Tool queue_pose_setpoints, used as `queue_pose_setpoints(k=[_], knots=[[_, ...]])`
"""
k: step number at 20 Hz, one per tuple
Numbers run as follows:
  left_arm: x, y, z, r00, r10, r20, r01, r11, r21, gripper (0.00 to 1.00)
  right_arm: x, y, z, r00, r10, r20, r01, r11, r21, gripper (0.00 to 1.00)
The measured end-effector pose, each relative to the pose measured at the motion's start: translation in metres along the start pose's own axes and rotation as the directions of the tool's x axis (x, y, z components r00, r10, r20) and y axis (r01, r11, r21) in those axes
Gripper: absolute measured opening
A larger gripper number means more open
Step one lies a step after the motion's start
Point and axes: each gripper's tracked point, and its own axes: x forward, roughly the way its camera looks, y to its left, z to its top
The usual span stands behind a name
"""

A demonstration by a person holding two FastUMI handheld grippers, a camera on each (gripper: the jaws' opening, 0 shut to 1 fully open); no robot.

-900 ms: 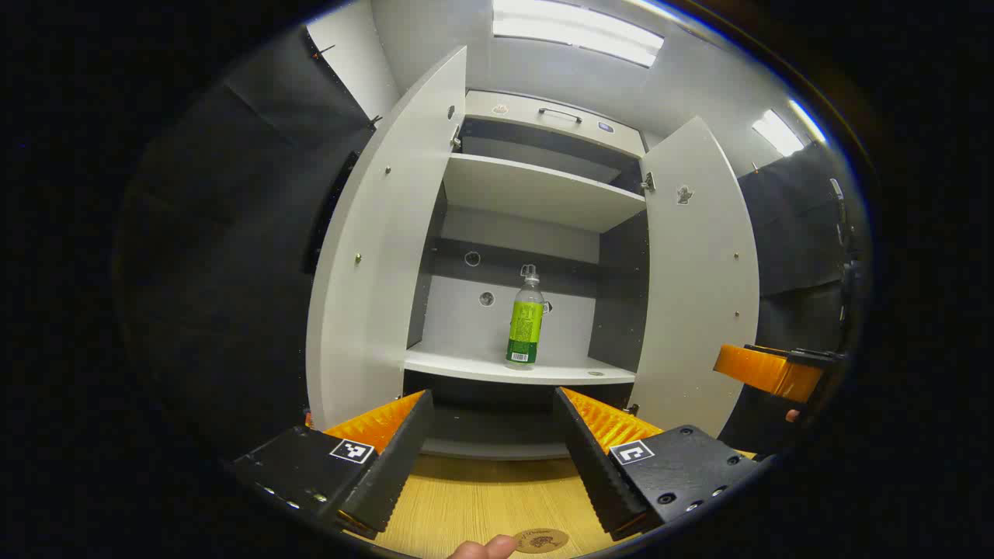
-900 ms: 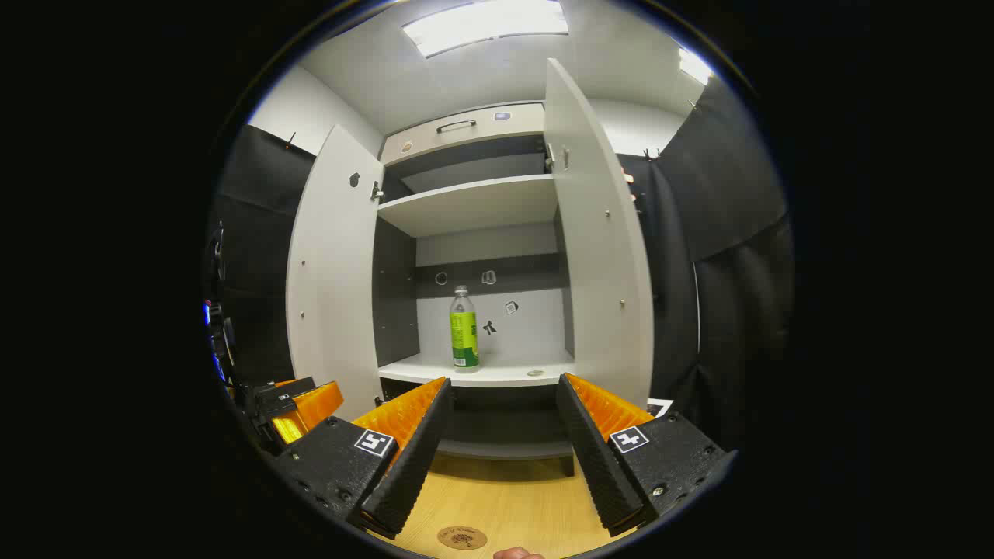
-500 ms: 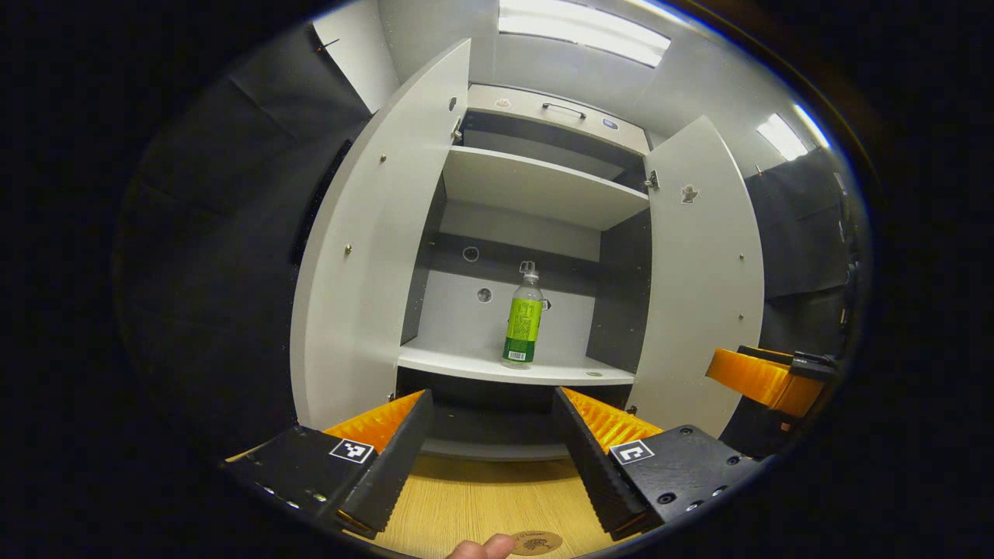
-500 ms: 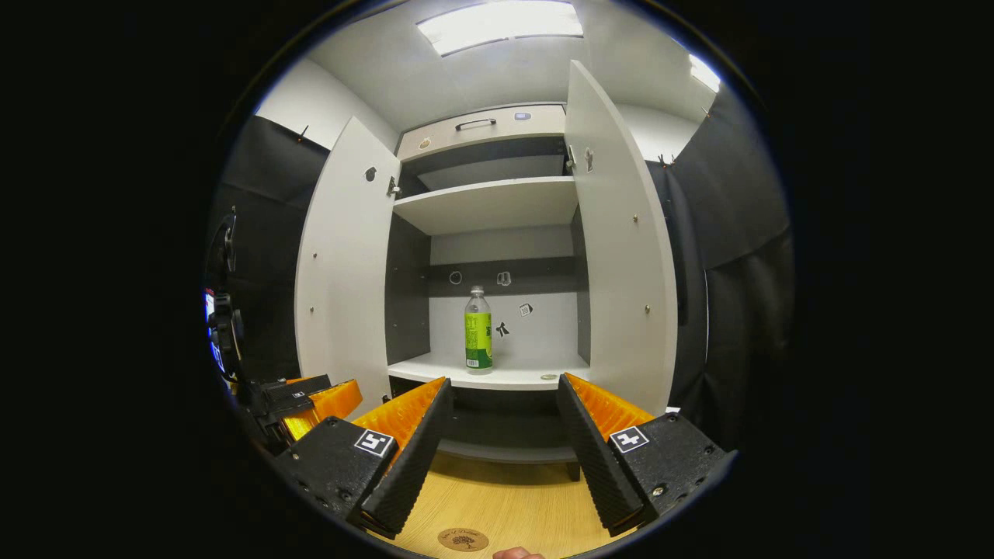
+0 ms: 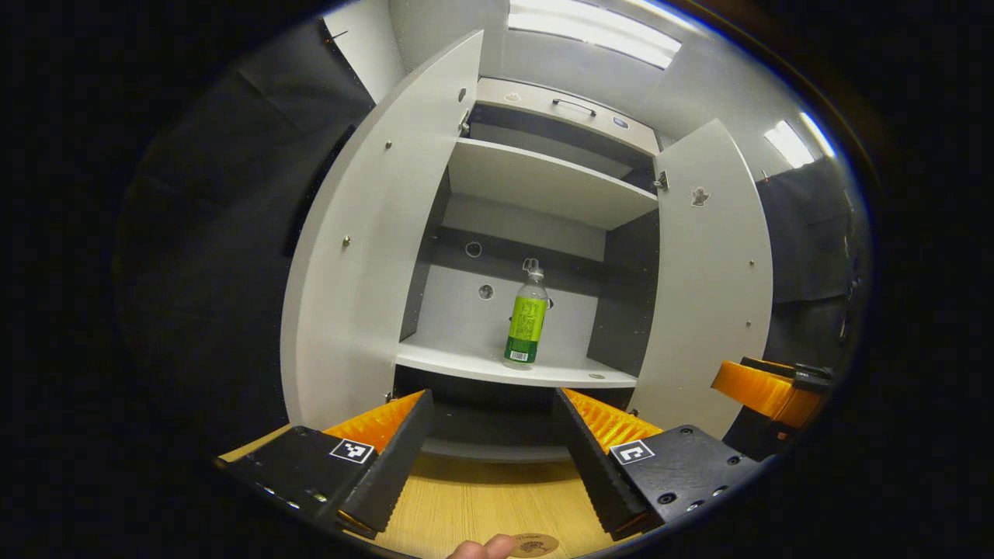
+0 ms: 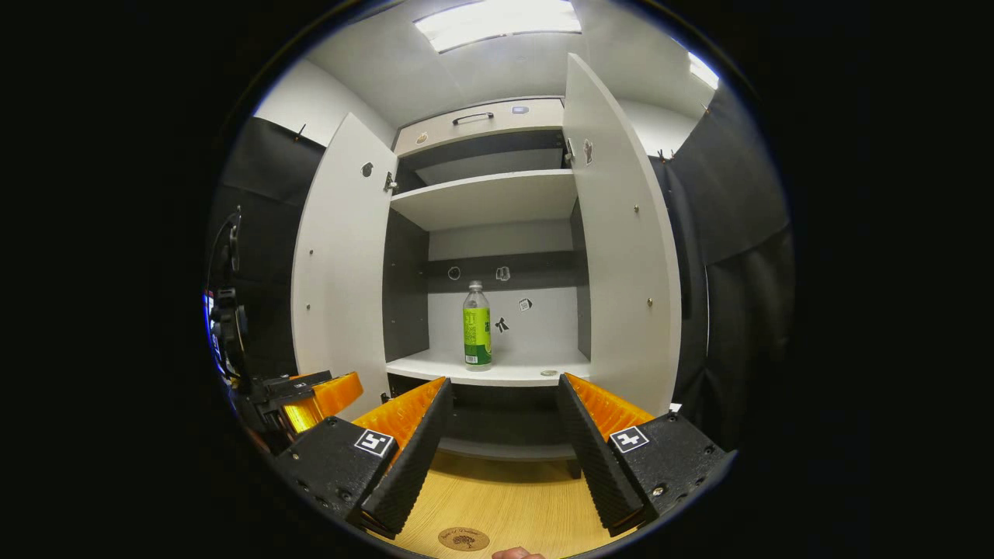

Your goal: Grasp the bottle in the cabinet with the left hand and place it on the coaster, then close the right door with the right hand and the left door with the left hand.

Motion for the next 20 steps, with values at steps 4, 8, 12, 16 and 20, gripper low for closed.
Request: queue_pose_setpoints(k=[4,8,12,16,20], knots=[[0.004,-0.002,-0.004,1.000,-0.011,-0.010,0.011,1.000,0.016,0.94,-0.002,-0.005,-0.001,1.000,-0.010,-0.007,0.010,1.000,0.010,0.83],[0.016,-0.007,0.005,1.000,-0.025,0.004,0.024,0.998,0.052,0.95,-0.002,-0.008,-0.001,1.000,-0.019,-0.010,0.019,1.000,0.020,0.83],[0.029,-0.027,0.009,0.997,-0.072,-0.011,0.072,0.997,0.003,0.99,-0.006,-0.012,0.000,1.000,-0.029,-0.007,0.029,0.999,0.021,0.83],[0.064,-0.049,0.017,0.990,-0.143,-0.010,0.143,0.990,0.000,0.95,-0.013,-0.017,0.003,0.999,-0.043,-0.003,0.043,0.999,0.010,0.83],[0.111,-0.070,0.029,0.979,-0.205,-0.003,0.205,0.979,-0.019,0.94,-0.021,-0.024,0.007,0.998,-0.066,0.000,0.066,0.998,0.009,0.83]])
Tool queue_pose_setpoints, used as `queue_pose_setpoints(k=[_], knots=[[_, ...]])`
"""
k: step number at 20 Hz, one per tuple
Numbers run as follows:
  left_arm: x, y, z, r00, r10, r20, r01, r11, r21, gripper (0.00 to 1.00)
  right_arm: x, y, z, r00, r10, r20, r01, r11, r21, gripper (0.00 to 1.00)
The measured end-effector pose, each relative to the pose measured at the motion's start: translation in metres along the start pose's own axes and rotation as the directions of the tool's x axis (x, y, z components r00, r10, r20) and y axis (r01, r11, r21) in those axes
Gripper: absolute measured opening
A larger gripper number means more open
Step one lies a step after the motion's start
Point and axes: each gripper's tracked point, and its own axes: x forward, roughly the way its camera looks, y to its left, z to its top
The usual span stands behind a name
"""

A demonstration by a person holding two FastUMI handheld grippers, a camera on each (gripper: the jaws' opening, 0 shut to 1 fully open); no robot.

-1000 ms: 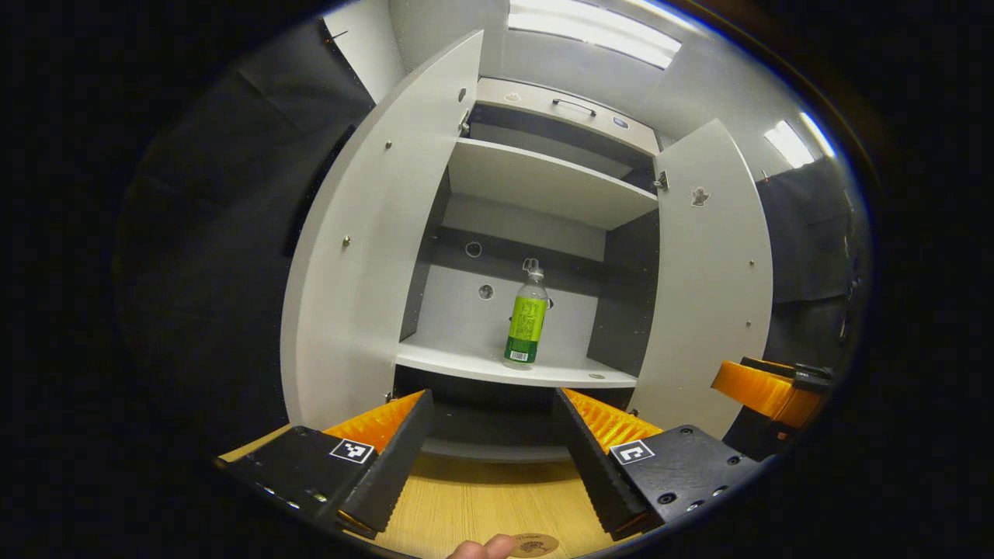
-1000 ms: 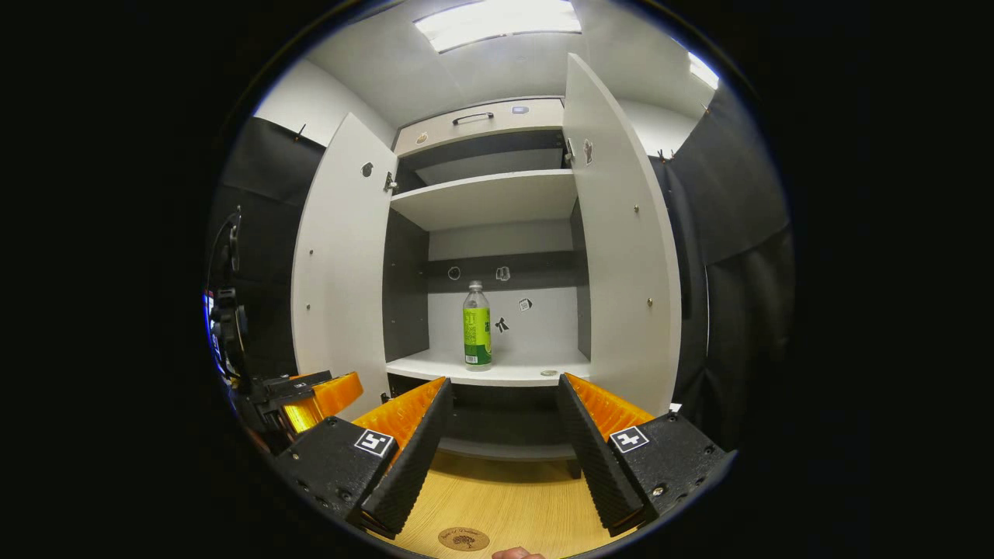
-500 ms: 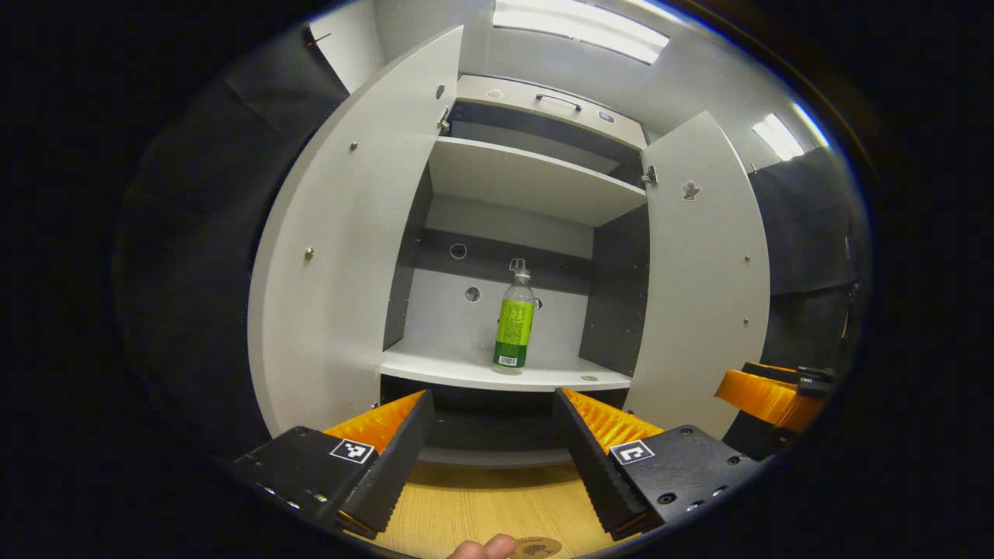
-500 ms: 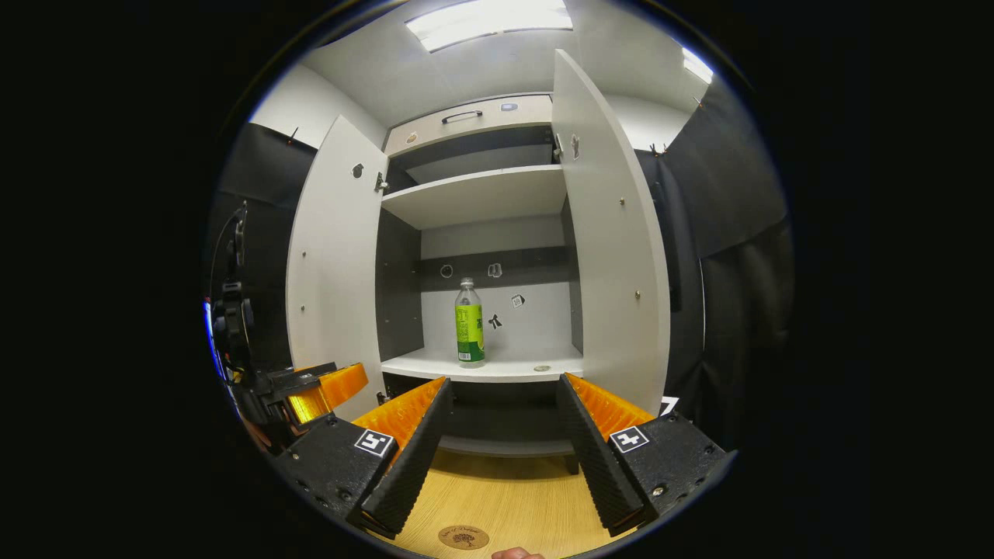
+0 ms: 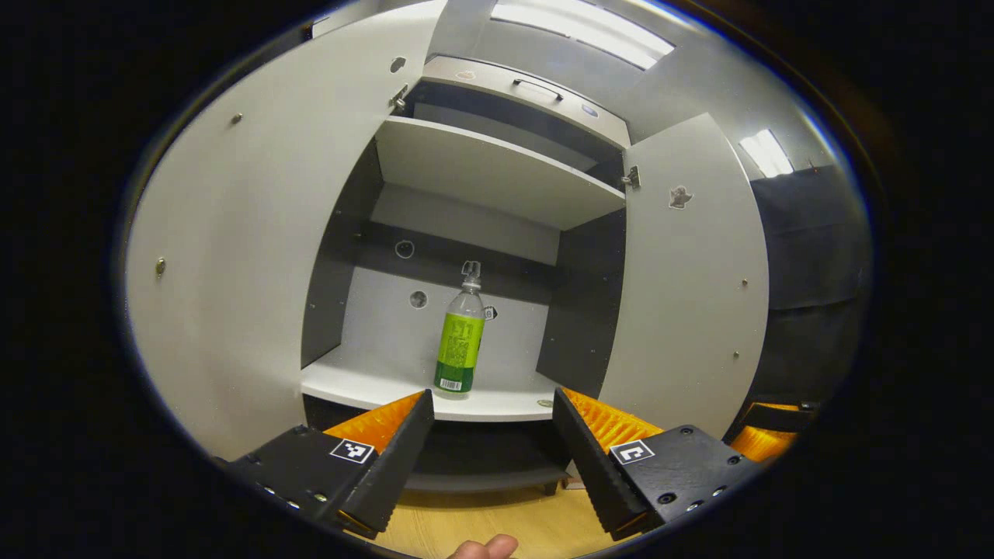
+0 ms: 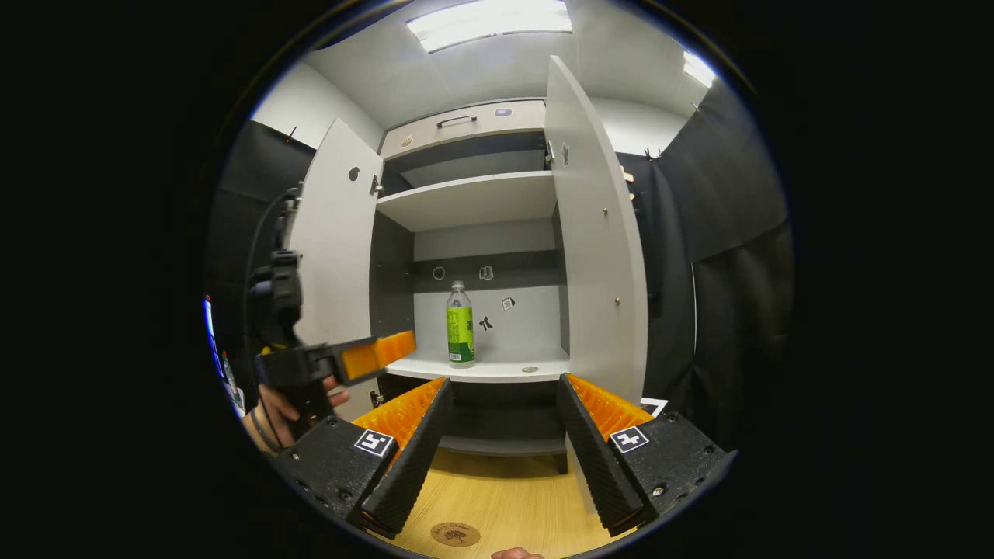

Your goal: Grasp the bottle in the cabinet with the left hand and place it on the coaster, then close the right door with the right hand and the left door with the left hand.

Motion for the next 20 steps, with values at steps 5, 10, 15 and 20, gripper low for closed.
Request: queue_pose_setpoints(k=[5,10,15,20], knots=[[0.071,0.009,0.004,1.000,-0.013,-0.018,0.014,0.999,0.042,0.94,-0.010,-0.005,0.006,1.000,-0.029,0.008,0.029,1.000,-0.009,0.83],[0.132,0.040,0.000,0.998,0.053,-0.031,-0.049,0.992,0.117,0.94,-0.014,-0.009,0.006,0.998,-0.059,-0.004,0.059,0.998,-0.024,0.83],[0.185,0.052,-0.012,0.993,0.099,-0.063,-0.085,0.977,0.196,0.94,-0.011,-0.016,0.006,0.997,-0.073,-0.023,0.073,0.997,-0.017,0.83],[0.222,0.059,-0.019,0.987,0.142,-0.069,-0.123,0.967,0.224,0.94,-0.012,-0.030,0.008,0.994,-0.105,-0.020,0.104,0.994,-0.019,0.83]])
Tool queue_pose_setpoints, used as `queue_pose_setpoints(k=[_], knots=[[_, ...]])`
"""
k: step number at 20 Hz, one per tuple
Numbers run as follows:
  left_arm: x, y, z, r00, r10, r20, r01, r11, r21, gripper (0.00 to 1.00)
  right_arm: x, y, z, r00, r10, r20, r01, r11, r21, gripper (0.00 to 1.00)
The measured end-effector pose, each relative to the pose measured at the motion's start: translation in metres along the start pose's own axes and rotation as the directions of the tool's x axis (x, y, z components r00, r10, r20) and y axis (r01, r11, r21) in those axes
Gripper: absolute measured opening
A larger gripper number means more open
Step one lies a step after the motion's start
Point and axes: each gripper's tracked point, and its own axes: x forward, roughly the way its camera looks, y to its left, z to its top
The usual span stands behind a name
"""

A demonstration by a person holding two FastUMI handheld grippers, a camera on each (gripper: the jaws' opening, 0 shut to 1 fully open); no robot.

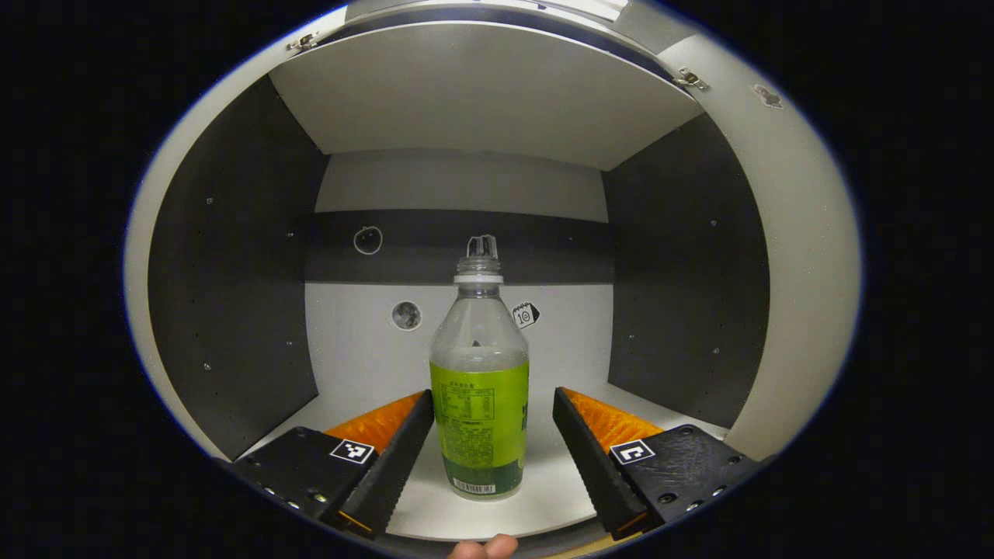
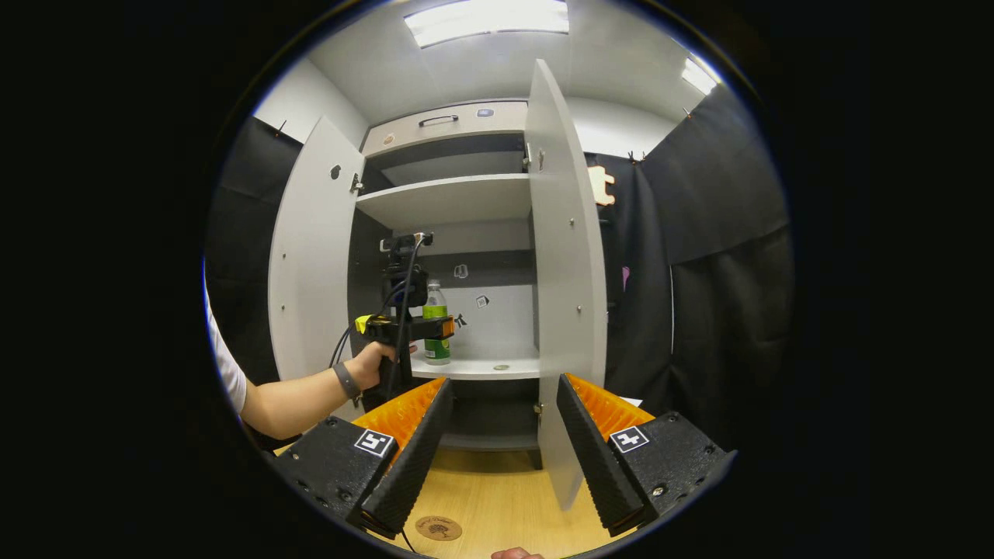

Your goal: Grasp the bottle in the cabinet with the left hand and place it on the coaster, then close the right door with the right hand and the left door with the left hand.

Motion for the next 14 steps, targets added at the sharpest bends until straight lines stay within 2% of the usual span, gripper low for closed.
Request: queue_pose_setpoints(k=[6,7,10,14], knots=[[0.020,0.008,0.012,0.999,0.043,0.021,-0.043,0.999,0.001,0.94,-0.001,-0.011,-0.003,1.000,-0.025,-0.009,0.025,0.999,0.022,0.83],[0.021,0.010,0.010,0.999,0.047,0.007,-0.047,0.999,-0.003,0.81,-0.002,-0.011,-0.002,1.000,-0.026,-0.006,0.027,0.999,0.026,0.83],[0.010,0.010,0.018,0.999,0.036,0.015,-0.036,0.999,-0.028,0.76,-0.002,-0.012,-0.002,1.000,-0.027,-0.003,0.027,0.999,0.028,0.83],[-0.018,0.012,0.041,0.996,0.042,0.073,-0.043,0.999,0.007,0.75,-0.004,-0.011,0.000,1.000,-0.017,0.004,0.017,1.000,0.023,0.83]])
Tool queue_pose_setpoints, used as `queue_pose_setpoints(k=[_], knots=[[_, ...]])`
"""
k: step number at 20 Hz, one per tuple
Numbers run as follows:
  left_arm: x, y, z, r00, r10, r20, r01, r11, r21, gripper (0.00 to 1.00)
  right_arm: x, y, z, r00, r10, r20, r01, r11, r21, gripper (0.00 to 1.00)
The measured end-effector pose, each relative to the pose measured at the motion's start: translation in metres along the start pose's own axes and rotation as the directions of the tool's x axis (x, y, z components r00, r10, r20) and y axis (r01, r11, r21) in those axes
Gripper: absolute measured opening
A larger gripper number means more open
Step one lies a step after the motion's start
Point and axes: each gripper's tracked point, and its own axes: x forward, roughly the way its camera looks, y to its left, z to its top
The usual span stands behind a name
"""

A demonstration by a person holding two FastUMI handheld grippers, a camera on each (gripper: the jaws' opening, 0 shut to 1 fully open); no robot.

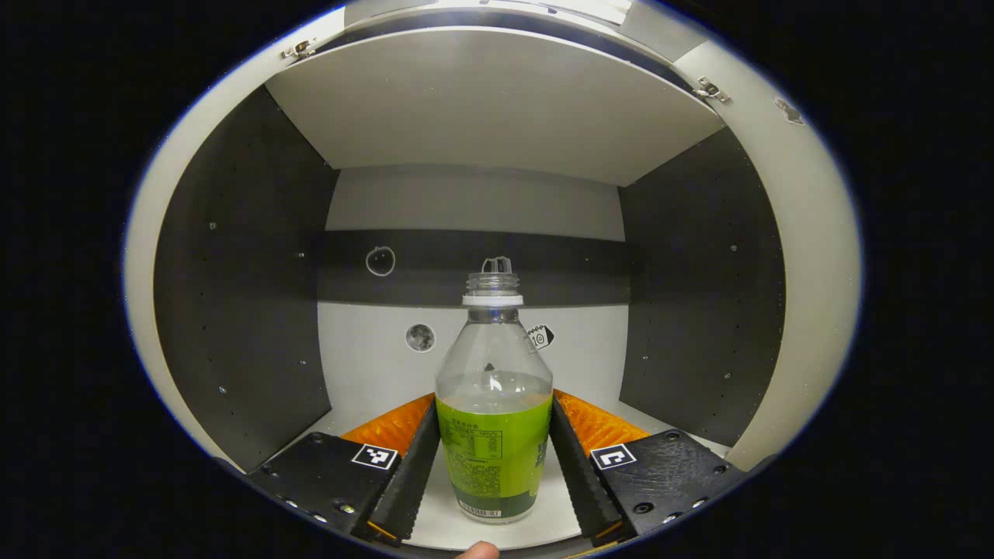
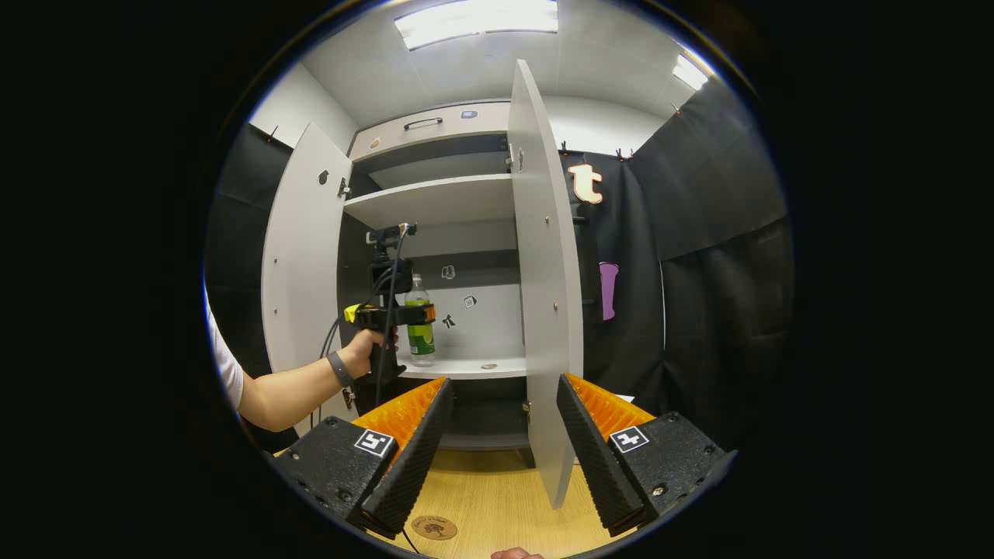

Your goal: Grasp the bottle in the cabinet with the left hand and place it on the coaster, then close the right door with the right hand and the left door with the left hand.

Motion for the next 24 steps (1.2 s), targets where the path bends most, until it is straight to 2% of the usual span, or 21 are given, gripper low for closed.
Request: queue_pose_setpoints(k=[3,5,8,9,10,14,16,18,24], knots=[[-0.026,0.003,0.018,0.998,0.000,0.062,-0.002,0.999,0.043,0.75,-0.003,0.007,0.002,1.000,0.019,0.003,-0.019,1.000,0.004,0.83],[-0.042,0.000,0.021,0.998,-0.008,0.057,0.006,0.999,0.041,0.75,-0.006,0.012,0.003,0.999,0.036,0.006,-0.036,0.999,-0.002,0.83],[-0.078,-0.005,0.014,0.998,-0.033,0.046,0.031,0.999,0.041,0.75,-0.010,0.020,0.004,0.998,0.063,0.009,-0.063,0.998,-0.008,0.83],[-0.091,-0.010,0.012,0.998,-0.042,0.049,0.040,0.998,0.038,0.78,-0.011,0.022,0.004,0.997,0.074,0.008,-0.074,0.997,-0.007,0.83],[-0.104,-0.013,0.009,0.998,-0.050,0.050,0.048,0.998,0.035,0.75,-0.012,0.026,0.003,0.996,0.086,0.003,-0.086,0.996,-0.006,0.83],[-0.158,-0.025,-0.005,0.996,-0.066,0.067,0.064,0.997,0.033,0.75,-0.020,0.040,0.003,0.990,0.141,-0.008,-0.141,0.990,-0.024,0.83],[-0.183,-0.029,-0.018,0.997,-0.059,0.052,0.057,0.998,0.039,0.75,-0.023,0.048,0.005,0.986,0.167,-0.008,-0.167,0.985,-0.037,0.80],[-0.207,-0.036,-0.033,0.997,-0.062,0.046,0.061,0.998,0.031,0.75,-0.027,0.052,0.005,0.982,0.187,-0.014,-0.188,0.981,-0.053,0.83],[-0.253,-0.055,-0.097,0.998,-0.067,-0.021,0.065,0.995,-0.071,0.75,-0.031,0.053,0.016,0.975,0.224,-0.007,-0.224,0.973,-0.055,0.83]])
